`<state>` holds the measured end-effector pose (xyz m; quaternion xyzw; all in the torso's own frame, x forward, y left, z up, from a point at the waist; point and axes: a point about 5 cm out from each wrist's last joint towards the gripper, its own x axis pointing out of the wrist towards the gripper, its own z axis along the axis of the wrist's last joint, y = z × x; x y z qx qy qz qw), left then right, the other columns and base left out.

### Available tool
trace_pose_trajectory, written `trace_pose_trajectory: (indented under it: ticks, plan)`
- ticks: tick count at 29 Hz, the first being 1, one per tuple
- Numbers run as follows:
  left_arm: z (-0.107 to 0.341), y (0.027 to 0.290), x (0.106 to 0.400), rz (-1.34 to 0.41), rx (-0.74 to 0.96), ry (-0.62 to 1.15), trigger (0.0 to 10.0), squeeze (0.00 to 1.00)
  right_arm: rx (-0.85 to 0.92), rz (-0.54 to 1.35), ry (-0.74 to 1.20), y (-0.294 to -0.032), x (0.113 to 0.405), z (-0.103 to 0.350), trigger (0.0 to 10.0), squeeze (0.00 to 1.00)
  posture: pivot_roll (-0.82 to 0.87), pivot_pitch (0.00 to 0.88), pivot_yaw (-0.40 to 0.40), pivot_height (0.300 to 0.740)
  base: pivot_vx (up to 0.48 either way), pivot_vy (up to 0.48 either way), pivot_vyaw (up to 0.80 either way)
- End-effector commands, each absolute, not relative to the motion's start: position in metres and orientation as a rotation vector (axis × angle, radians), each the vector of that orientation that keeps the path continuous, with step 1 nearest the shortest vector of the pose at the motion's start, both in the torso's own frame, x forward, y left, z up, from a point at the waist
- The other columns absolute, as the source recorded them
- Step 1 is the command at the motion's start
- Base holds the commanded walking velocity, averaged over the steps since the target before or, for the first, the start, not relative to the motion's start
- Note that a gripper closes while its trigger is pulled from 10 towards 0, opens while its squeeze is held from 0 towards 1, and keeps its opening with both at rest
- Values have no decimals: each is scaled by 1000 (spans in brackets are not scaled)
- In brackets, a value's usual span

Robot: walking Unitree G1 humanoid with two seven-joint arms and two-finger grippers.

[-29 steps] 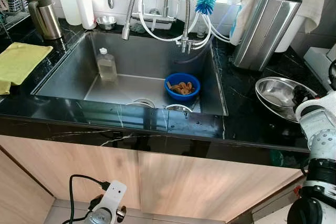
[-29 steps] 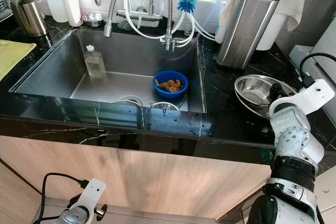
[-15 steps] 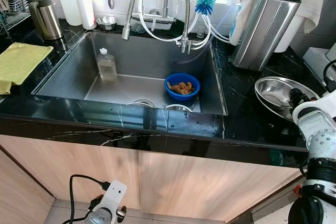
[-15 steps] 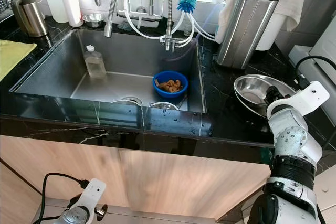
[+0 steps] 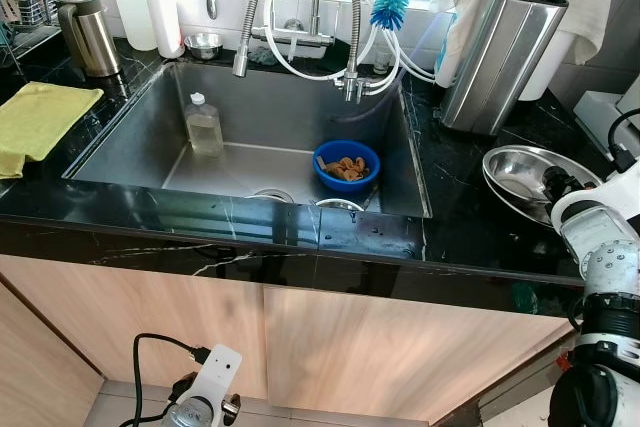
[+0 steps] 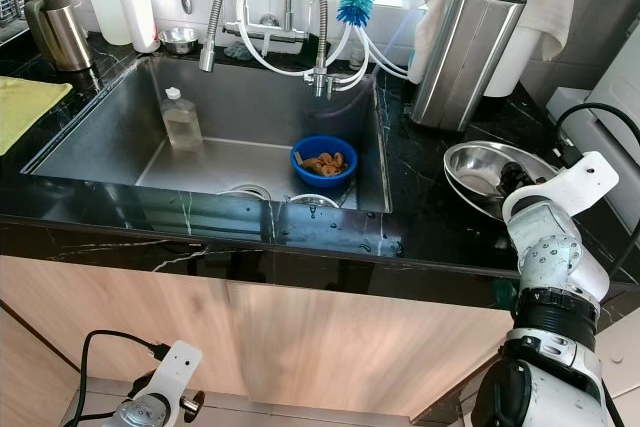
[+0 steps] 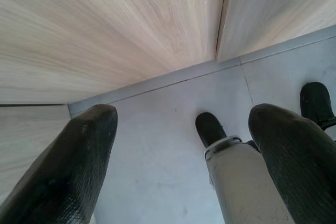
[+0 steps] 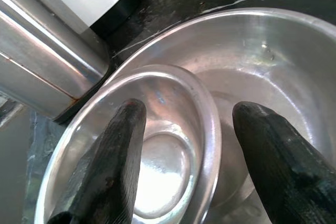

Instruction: Kitchen organization

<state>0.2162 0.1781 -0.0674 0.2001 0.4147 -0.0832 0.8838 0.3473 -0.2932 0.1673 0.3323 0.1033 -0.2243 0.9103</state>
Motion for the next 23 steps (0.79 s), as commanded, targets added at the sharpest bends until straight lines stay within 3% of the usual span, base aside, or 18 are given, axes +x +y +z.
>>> trace_pose_trajectory:
  ticks: [1,3,4,5,6,23]
  plan:
    - [-69,177,215,-192,435,875,10000,0,694,-462,207,-294,350,172,10000,0,118,31,-122,740,0,0,0]
    - [-69,177,215,-192,435,876,10000,0,702,-458,202,-294,352,174,10000,0,118,32,-122,740,0,0,0]
    - [-69,177,215,-193,436,876,10000,0,705,-455,200,-293,352,174,6510,0,116,32,-121,740,0,0,0]
    - [-69,177,214,-194,437,877,10000,0,706,-454,199,-293,353,175,1569,0,116,33,-121,740,0,0,0]
    - [-69,177,214,-194,437,878,10000,0,709,-451,197,-293,353,175,0,0,116,33,-122,740,0,0,0]
    - [-70,177,212,-205,437,890,10000,0,730,-441,193,-289,357,177,0,0,116,37,-122,740,0,0,0]
